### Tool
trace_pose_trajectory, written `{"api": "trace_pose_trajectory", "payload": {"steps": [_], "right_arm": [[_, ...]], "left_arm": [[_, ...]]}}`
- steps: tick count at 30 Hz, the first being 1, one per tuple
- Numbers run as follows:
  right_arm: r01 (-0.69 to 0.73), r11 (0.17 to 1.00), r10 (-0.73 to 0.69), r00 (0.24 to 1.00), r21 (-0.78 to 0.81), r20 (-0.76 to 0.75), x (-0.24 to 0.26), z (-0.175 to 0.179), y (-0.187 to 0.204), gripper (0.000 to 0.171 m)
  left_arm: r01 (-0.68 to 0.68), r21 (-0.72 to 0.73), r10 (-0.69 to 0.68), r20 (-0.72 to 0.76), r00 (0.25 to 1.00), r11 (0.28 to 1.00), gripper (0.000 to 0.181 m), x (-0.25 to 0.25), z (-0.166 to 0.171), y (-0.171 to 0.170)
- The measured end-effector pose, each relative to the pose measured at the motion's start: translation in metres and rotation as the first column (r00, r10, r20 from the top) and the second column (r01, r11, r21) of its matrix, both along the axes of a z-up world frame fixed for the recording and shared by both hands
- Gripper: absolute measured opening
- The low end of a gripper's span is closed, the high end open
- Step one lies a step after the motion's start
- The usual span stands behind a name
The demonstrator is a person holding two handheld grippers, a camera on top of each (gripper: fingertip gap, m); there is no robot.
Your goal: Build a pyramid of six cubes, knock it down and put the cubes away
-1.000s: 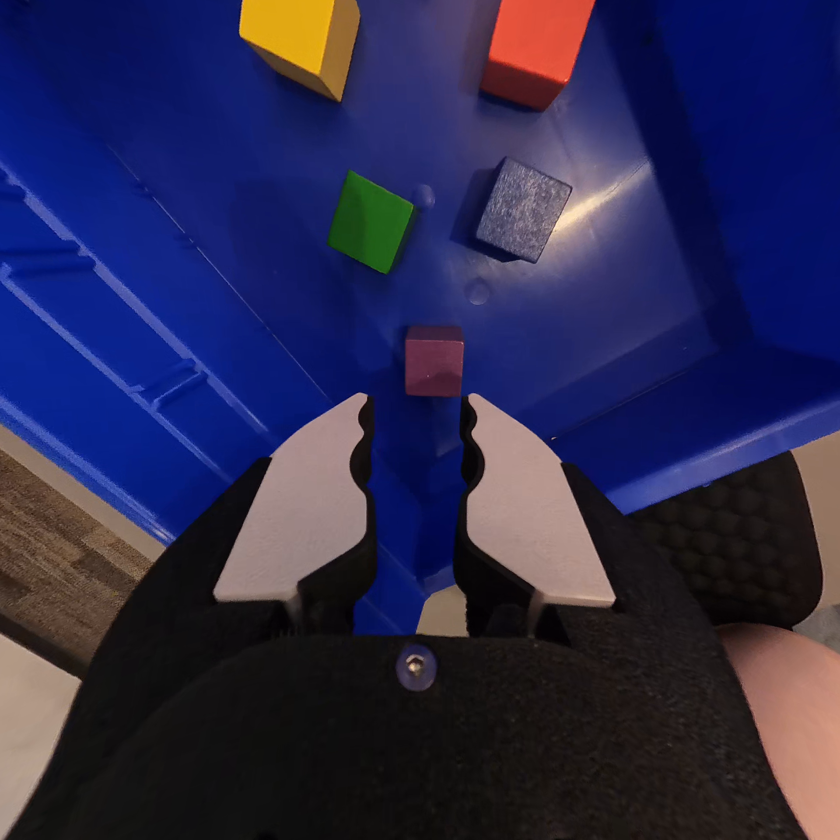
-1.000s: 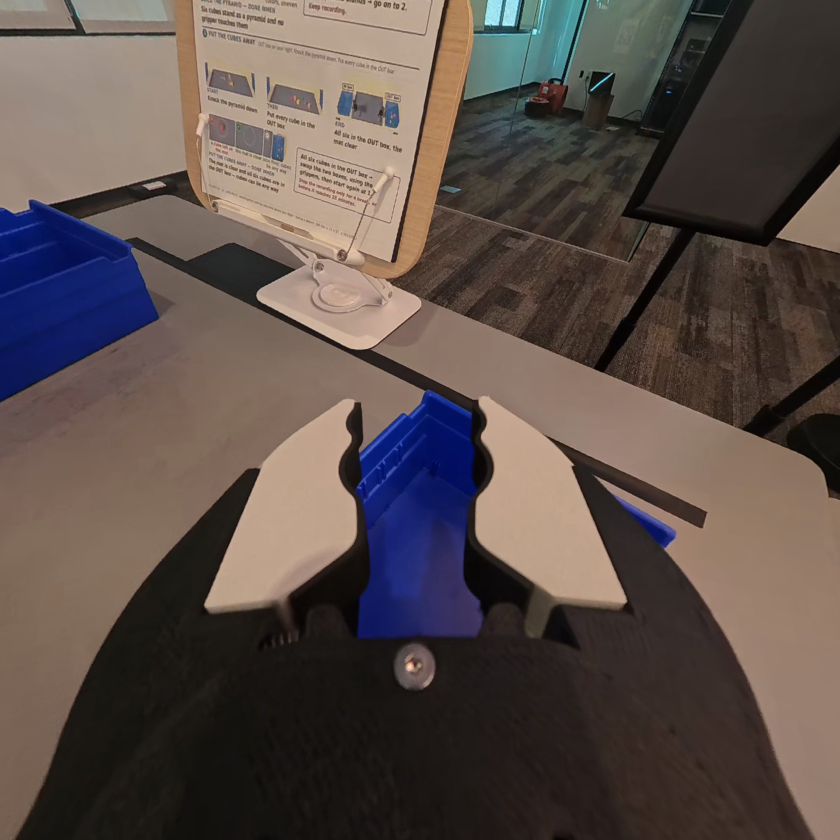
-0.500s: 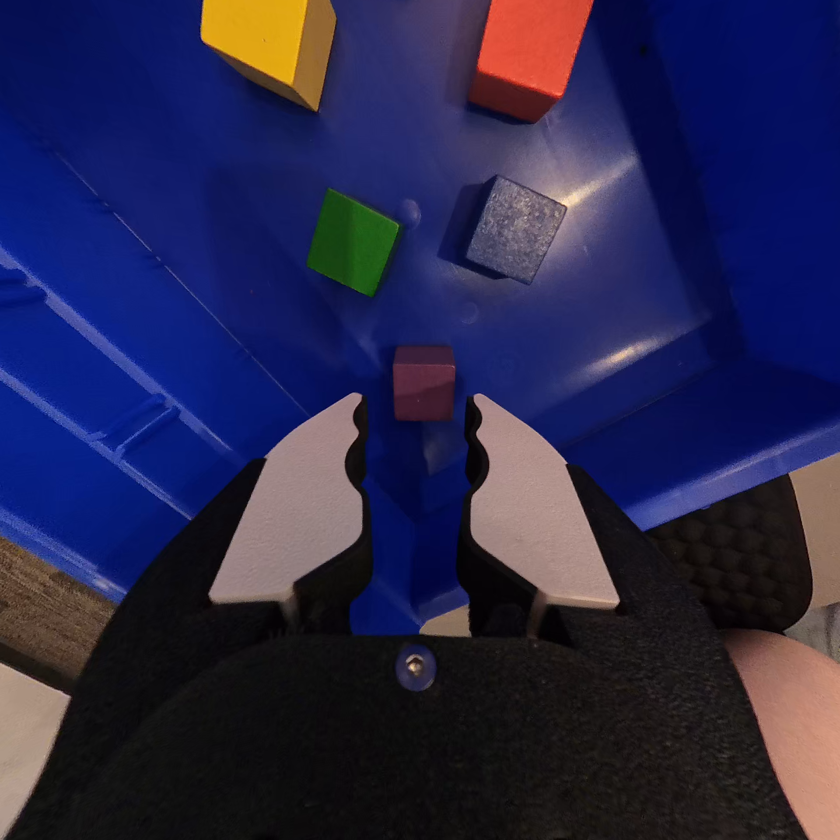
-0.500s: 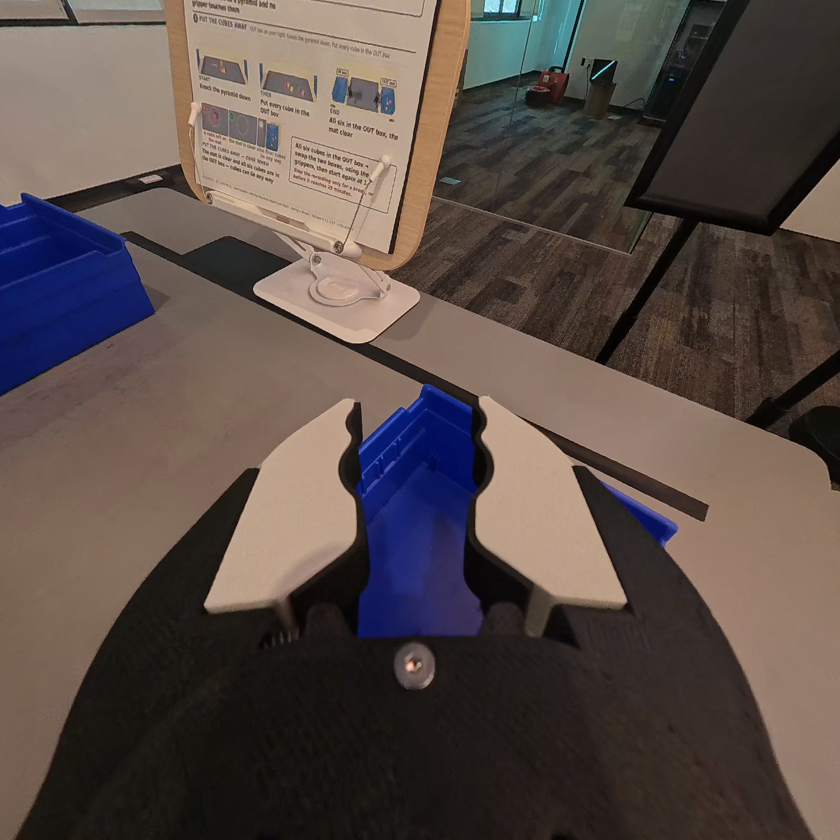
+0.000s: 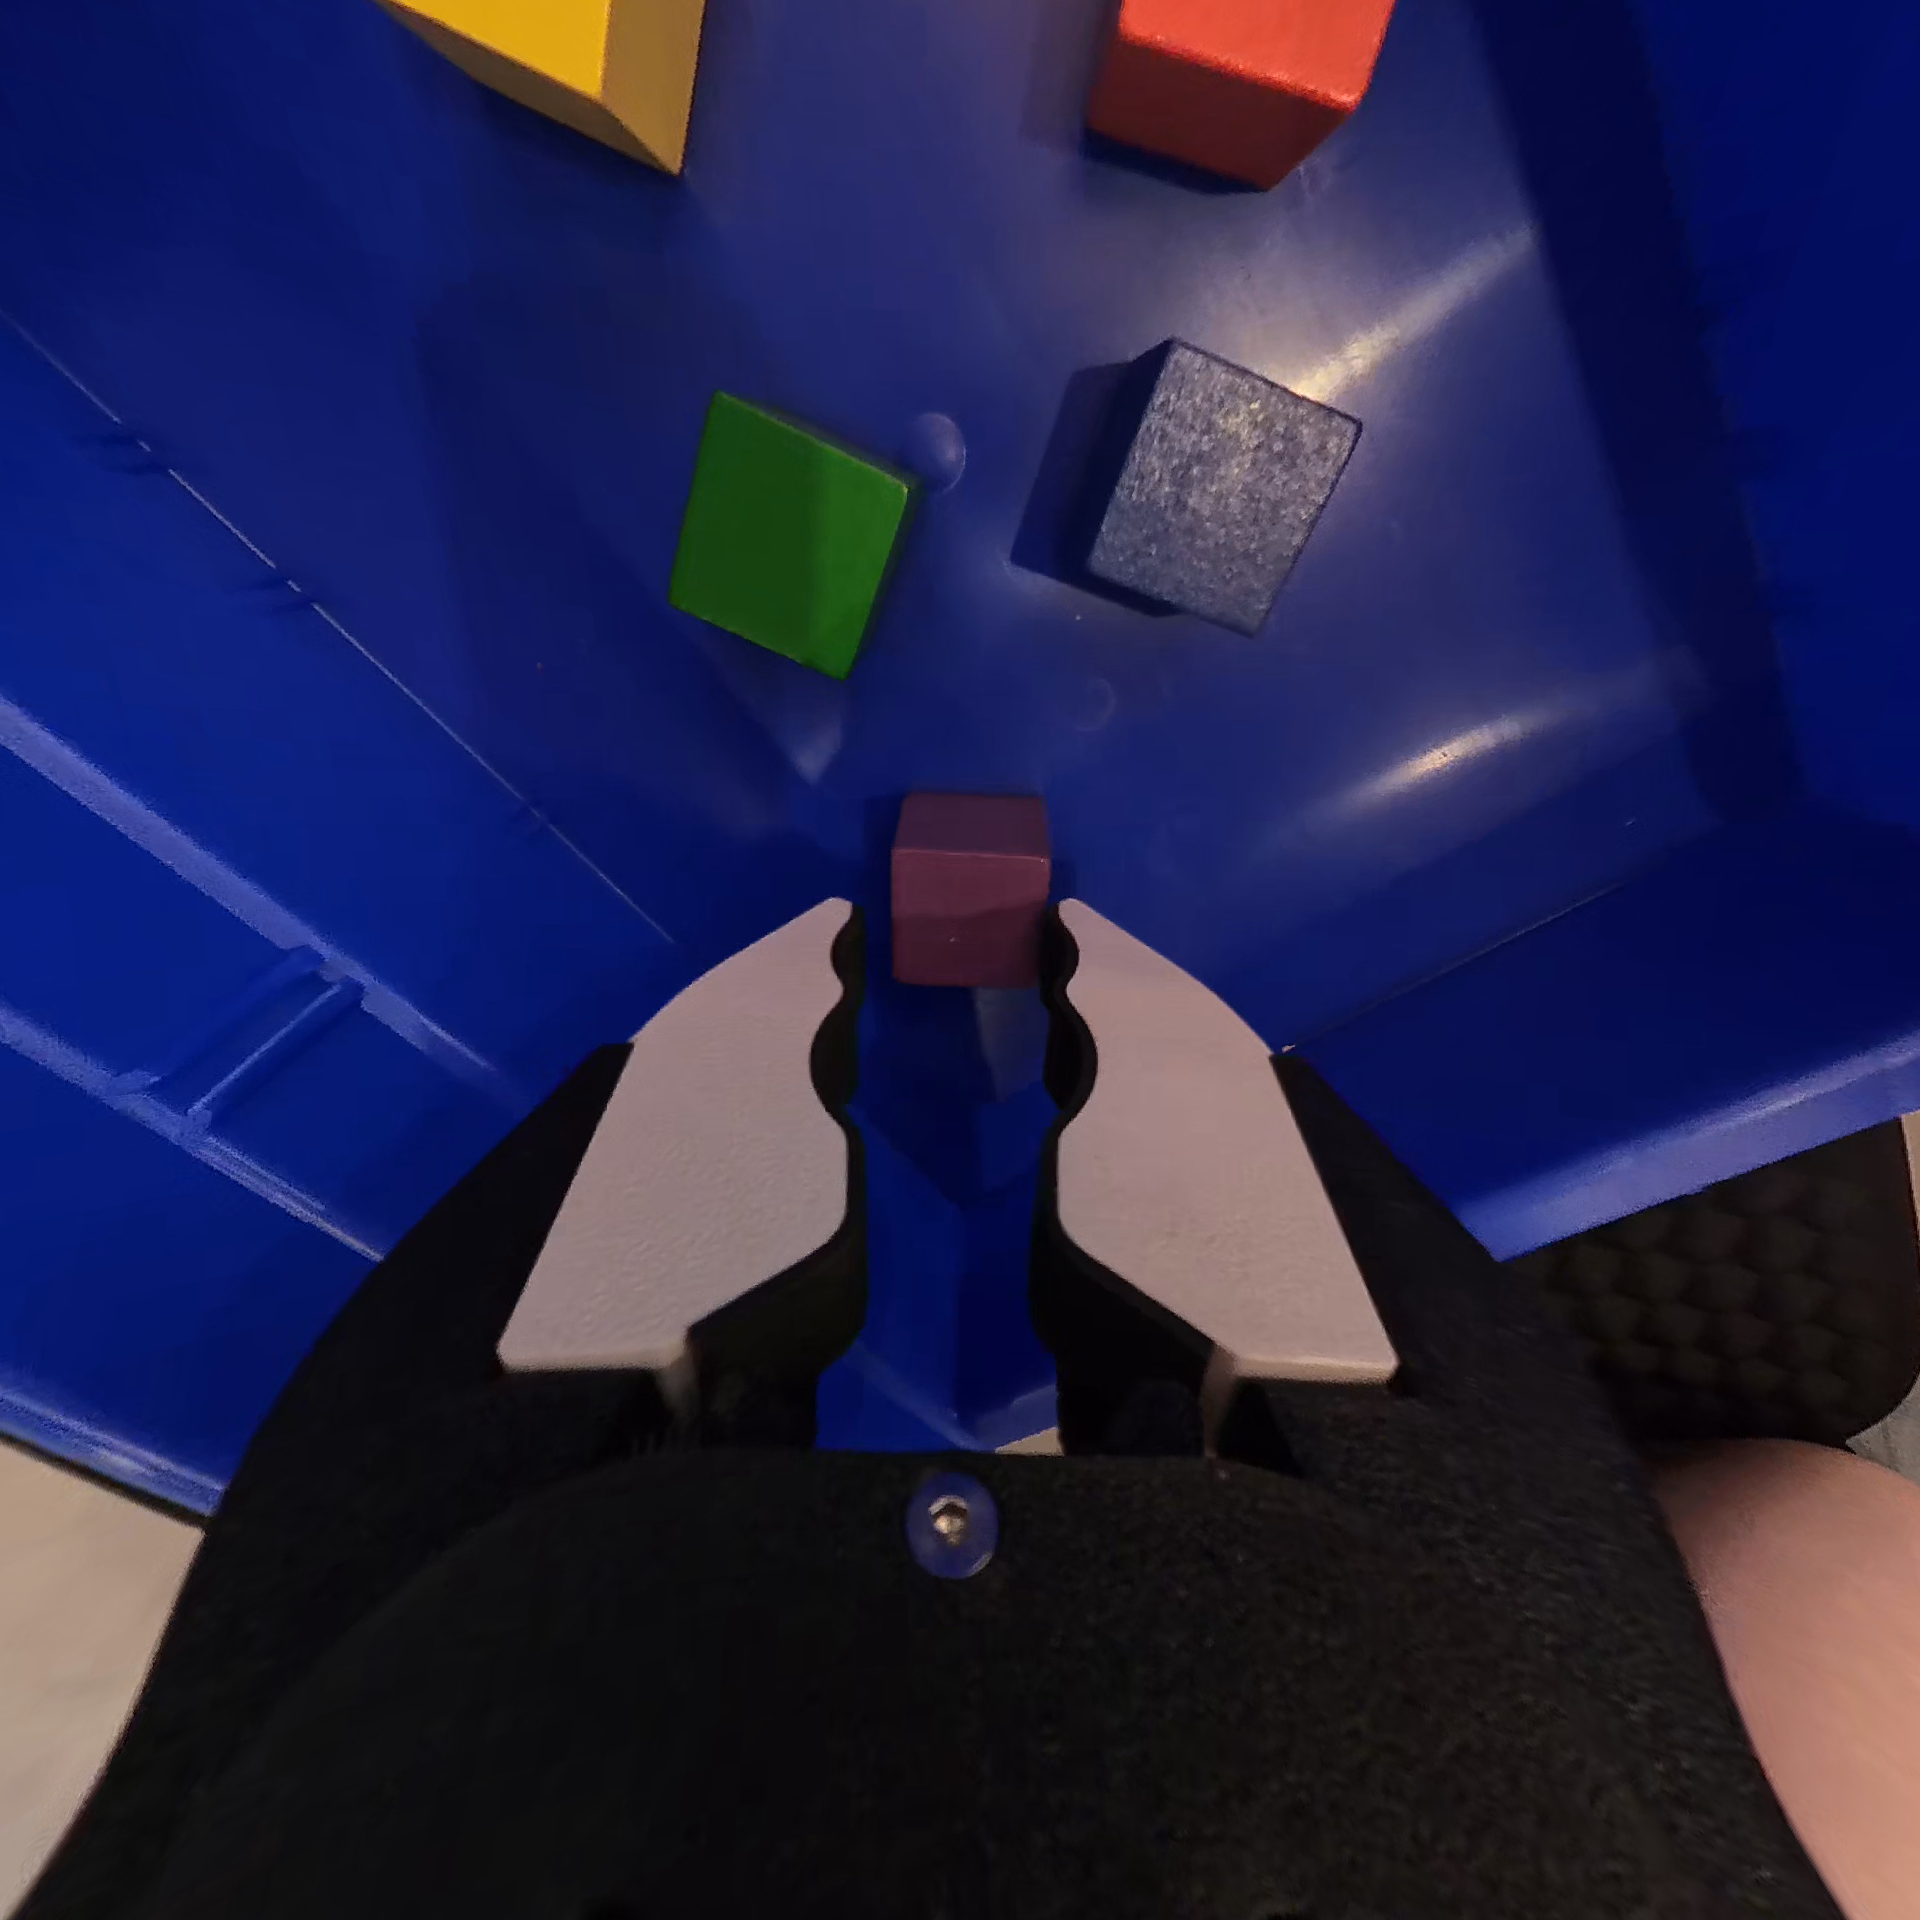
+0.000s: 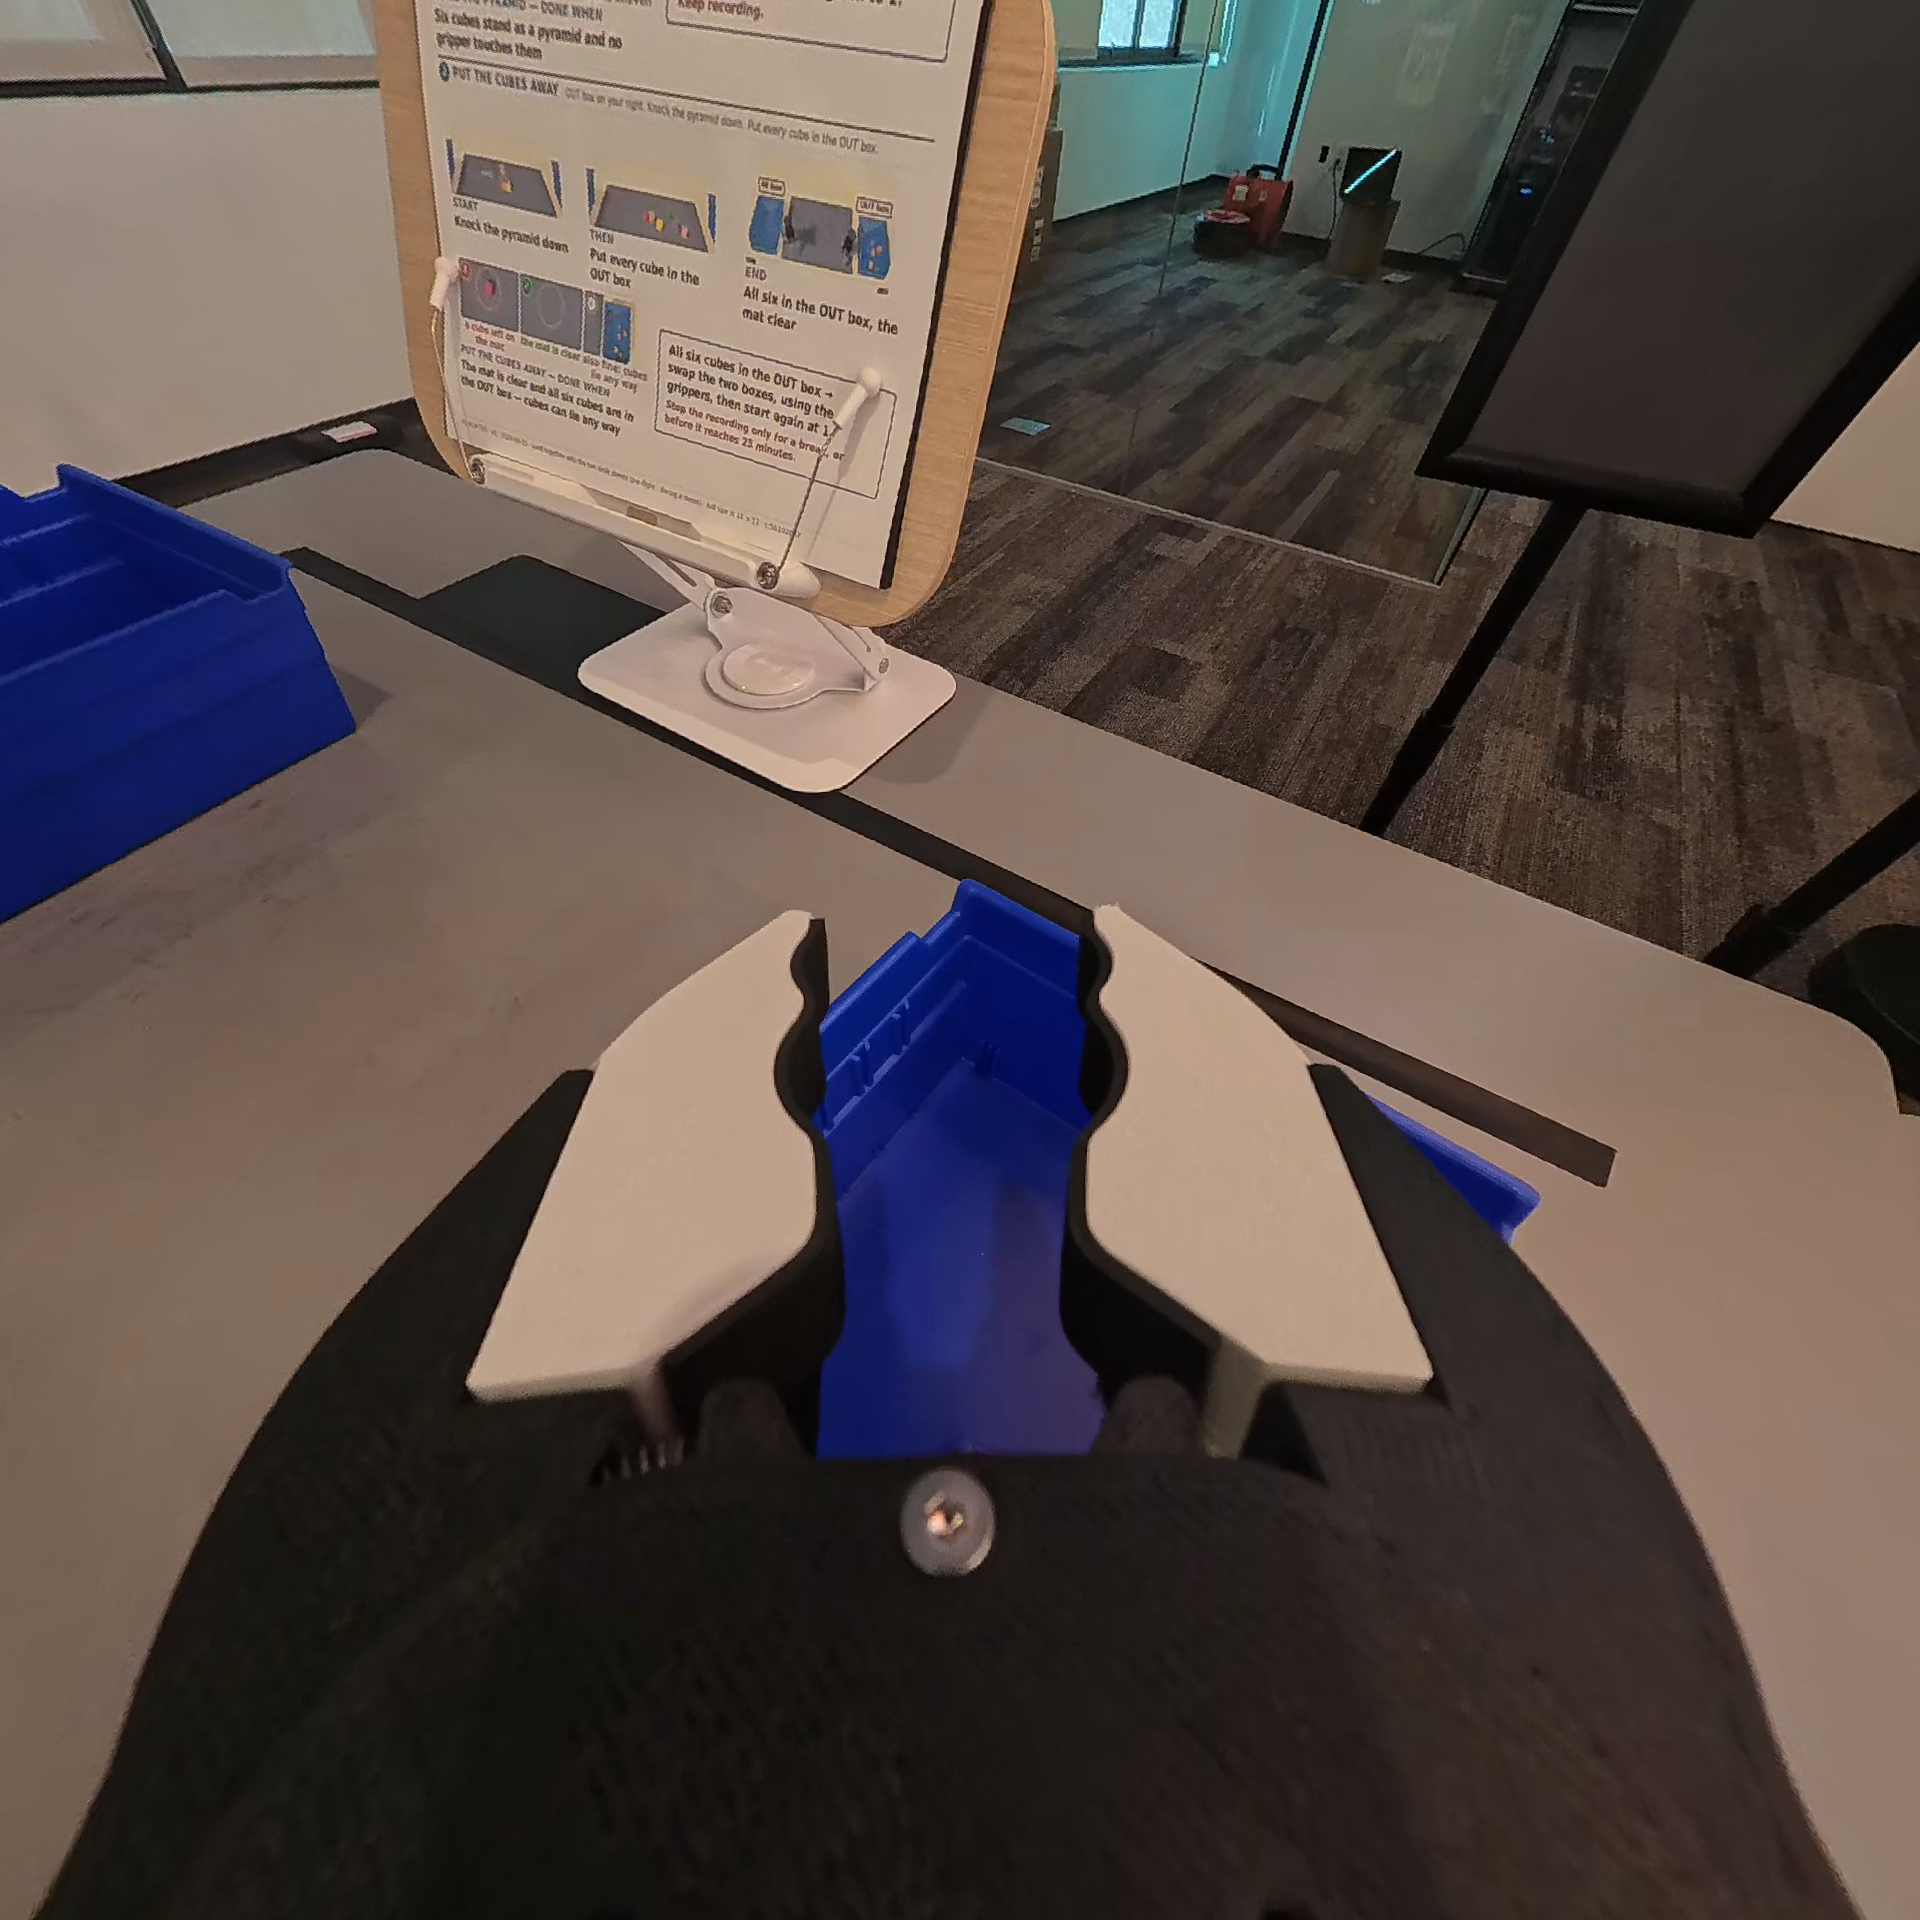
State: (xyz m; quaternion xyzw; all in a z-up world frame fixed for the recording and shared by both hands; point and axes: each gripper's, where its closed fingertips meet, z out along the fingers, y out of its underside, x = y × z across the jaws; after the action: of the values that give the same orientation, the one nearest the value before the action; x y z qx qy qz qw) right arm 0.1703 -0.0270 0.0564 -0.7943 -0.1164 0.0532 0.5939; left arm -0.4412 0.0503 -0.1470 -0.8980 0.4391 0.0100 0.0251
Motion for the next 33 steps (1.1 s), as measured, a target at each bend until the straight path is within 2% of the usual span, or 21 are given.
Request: {"api": "trace_pose_trajectory", "payload": {"steps": [2, 12, 14, 17, 21, 24, 26, 29, 33], "right_arm": [[0.001, 1.000, -0.001, 1.000, -0.002, 0.003, 0.000, 0.000, 0.000, 0.047], [0.001, 1.000, -0.001, 1.000, -0.007, -0.003, 0.003, -0.002, -0.001, 0.047], [0.001, 1.000, -0.001, 1.000, -0.003, -0.008, 0.004, -0.001, -0.001, 0.047], [0.002, 1.000, -0.002, 1.000, -0.001, -0.011, 0.004, -0.001, -0.002, 0.047], [-0.001, 1.000, 0.001, 1.000, -0.001, -0.015, 0.004, -0.001, -0.002, 0.047], [-0.004, 1.000, 0.004, 1.000, -0.003, -0.016, 0.004, -0.001, -0.003, 0.047], [-0.007, 1.000, 0.007, 1.000, -0.005, -0.017, 0.004, -0.001, -0.004, 0.047], [-0.008, 1.000, 0.008, 1.000, -0.003, -0.020, 0.005, 0.000, -0.005, 0.047], [-0.013, 1.000, 0.013, 0.999, -0.006, -0.030, 0.005, -0.001, -0.004, 0.047]], "left_arm": [[0.001, 0.001, -0.001, -0.007, 1.000, 1.000, 0.028, -0.001, 0.000, 0.000], [0.047, 0.056, -0.045, -0.037, 0.998, 0.997, 0.028, -0.005, 0.009, 0.003], [0.031, 0.125, -0.028, -0.023, 0.999, 0.992, 0.028, -0.004, 0.025, 0.008], [0.034, 0.302, -0.039, 0.012, 0.999, 0.953, 0.027, 0.002, 0.062, 0.020], [0.058, 0.571, -0.147, 0.112, 0.983, 0.819, 0.027, 0.032, 0.127, 0.028], [0.126, 0.669, -0.334, 0.192, 0.923, 0.733, 0.027, 0.079, 0.162, 0.012], [0.219, 0.677, -0.494, 0.243, 0.835, 0.703, 0.027, 0.121, 0.170, -0.010], [0.369, 0.661, -0.660, 0.260, 0.705, 0.654, 0.027, 0.177, 0.166, -0.032], [0.526, 0.566, -0.735, 0.232, 0.637, 0.635, 0.027, 0.238, 0.141, -0.039]]}}
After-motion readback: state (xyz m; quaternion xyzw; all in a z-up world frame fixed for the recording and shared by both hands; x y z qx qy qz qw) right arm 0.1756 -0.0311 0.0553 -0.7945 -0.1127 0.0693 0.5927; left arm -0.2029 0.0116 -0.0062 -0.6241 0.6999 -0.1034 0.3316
